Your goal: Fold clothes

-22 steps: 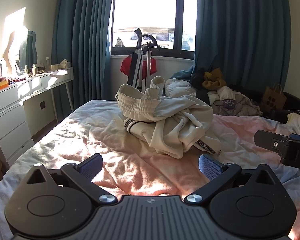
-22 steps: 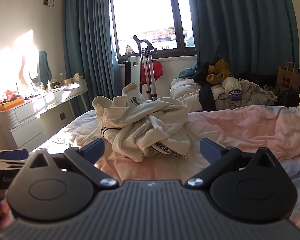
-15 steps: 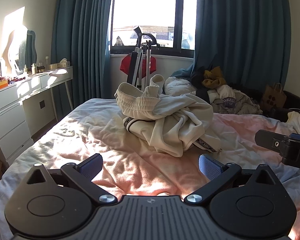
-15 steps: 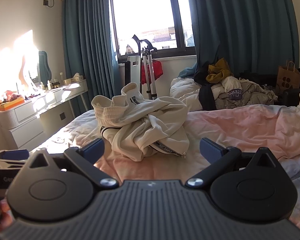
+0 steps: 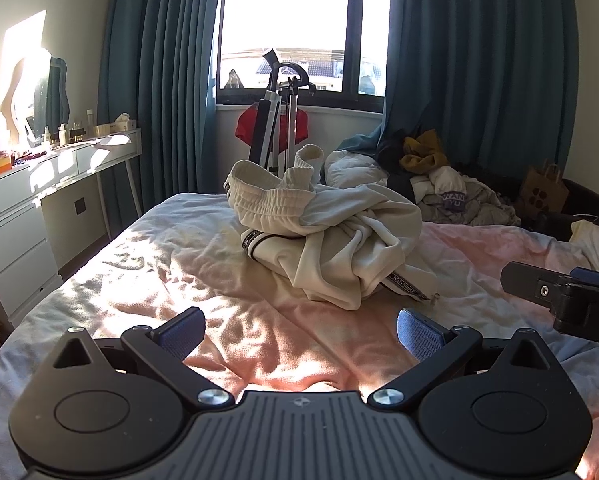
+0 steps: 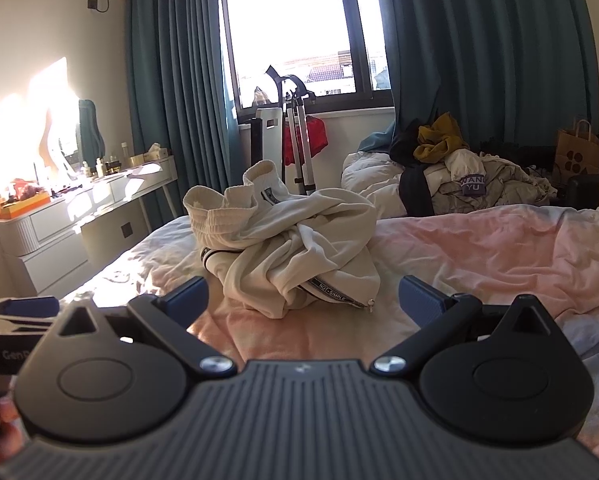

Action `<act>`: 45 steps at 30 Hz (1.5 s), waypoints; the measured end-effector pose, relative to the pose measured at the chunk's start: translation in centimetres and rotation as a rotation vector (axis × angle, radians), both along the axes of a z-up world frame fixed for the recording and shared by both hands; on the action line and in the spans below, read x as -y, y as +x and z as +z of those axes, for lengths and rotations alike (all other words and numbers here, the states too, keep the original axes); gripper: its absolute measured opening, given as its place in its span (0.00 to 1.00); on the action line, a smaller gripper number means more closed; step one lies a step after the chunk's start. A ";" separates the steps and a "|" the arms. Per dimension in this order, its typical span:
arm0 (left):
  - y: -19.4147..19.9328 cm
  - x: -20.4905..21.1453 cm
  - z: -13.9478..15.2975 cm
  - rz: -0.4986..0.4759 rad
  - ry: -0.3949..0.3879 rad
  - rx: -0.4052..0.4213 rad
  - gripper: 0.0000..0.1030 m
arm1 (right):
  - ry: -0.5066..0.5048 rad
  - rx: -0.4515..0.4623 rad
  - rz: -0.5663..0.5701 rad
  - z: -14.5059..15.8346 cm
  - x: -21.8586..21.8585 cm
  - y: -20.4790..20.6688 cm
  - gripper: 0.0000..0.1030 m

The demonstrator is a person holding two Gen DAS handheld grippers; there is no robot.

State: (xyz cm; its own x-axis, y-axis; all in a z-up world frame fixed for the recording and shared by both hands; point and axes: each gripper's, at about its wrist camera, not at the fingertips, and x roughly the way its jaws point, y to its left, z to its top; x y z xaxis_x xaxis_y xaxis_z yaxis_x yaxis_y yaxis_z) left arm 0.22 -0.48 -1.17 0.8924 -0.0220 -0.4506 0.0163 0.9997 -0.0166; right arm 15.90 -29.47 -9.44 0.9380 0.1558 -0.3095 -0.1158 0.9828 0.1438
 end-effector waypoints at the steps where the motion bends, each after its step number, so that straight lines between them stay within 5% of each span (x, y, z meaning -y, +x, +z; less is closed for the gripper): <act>1: 0.1 0.1 -0.1 -0.001 0.005 -0.004 1.00 | 0.002 -0.001 0.001 0.0 0.0 0.0 1.00; 31: 0.9 -0.2 -0.7 -0.023 -0.022 0.013 1.00 | -0.006 -0.026 -0.008 -0.8 -0.1 0.7 1.00; 39: 2.3 -1.8 -0.7 0.011 -0.100 0.004 1.00 | 0.012 -0.016 -0.009 -1.4 0.1 0.8 1.00; 45: 7.3 -3.7 0.3 0.035 -0.198 -0.035 0.99 | 0.029 -0.005 -0.013 -2.2 0.1 1.2 1.00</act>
